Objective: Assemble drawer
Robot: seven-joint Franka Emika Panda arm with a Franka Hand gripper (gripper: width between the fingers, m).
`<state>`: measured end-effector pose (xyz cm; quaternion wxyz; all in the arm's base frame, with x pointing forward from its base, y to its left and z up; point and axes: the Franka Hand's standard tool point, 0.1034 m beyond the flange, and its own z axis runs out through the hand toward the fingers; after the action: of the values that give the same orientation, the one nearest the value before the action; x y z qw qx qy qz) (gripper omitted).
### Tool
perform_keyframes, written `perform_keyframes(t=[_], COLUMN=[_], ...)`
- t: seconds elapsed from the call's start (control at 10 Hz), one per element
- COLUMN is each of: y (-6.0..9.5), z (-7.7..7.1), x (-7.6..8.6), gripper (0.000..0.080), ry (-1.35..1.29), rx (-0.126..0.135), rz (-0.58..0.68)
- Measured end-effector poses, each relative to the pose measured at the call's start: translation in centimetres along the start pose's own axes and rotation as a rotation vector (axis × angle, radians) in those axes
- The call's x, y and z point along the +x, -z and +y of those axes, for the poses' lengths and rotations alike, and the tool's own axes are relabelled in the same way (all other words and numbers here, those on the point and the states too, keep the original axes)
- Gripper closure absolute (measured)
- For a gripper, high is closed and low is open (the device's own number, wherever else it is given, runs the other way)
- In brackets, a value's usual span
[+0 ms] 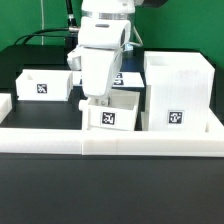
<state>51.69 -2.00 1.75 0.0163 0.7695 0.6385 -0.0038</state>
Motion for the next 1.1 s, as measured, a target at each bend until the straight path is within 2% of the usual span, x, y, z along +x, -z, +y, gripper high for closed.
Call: perform_keyframes(t=[0.2,0.7,0.9,1.1], y=[0.0,-0.2,-0.2,-0.2], z=[-0.5,-0.7,-0.9,-0.9], x=[0.9,1.0,1.7,1.4], gripper=[0.0757,0.0757,0.0757,0.0757], ry=[0.005,-0.001,0.079,0.098], rx=[0.008,0.012,-0.001,0.002], rz=[0.005,0.003,-0.008,-0.011])
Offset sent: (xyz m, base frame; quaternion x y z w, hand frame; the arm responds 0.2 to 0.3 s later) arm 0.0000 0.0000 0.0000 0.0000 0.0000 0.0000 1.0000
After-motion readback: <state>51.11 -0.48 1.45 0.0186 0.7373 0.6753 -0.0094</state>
